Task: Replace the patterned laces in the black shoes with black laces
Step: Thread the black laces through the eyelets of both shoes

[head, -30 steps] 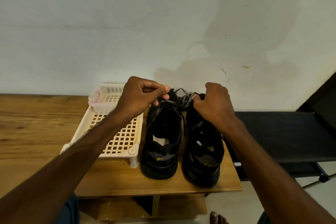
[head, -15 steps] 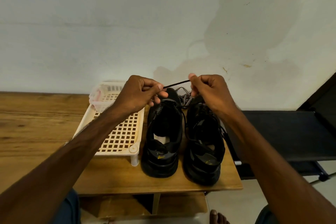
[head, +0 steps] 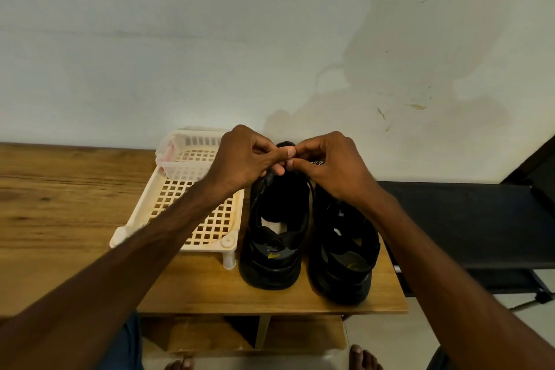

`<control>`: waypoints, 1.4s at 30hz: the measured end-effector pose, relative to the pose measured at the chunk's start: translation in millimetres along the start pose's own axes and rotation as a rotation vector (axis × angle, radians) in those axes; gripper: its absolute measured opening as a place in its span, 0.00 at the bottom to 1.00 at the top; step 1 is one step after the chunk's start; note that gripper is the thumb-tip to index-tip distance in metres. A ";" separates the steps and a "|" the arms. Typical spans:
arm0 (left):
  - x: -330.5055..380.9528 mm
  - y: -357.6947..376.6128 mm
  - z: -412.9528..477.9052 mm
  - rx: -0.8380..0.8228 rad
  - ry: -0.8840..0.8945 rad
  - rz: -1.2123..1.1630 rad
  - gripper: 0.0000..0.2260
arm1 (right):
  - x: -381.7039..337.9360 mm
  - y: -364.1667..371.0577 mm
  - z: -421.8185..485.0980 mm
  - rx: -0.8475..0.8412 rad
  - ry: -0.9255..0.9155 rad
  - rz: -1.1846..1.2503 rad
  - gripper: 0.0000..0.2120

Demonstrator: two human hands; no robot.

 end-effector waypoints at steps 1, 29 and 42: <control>-0.4 -0.5 0.6 -0.001 0.002 0.001 0.10 | -1.0 1.3 0.6 0.015 0.000 0.024 0.08; -36.2 -0.1 -10.6 -0.064 -0.461 0.125 0.05 | 13.3 22.3 -3.3 -0.072 0.149 -0.266 0.06; -43.5 3.2 -11.9 -0.147 -0.531 -0.064 0.09 | 9.7 41.6 11.0 0.037 0.086 -0.279 0.05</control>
Point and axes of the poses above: each hand's wrist, its own z-axis towards the middle knuckle, its own y-axis out of the palm, x = y × z, the point moved 7 cm from there along z, towards the middle knuckle, and after that the axes turned 1 degree about z, right-handed, at the moved point
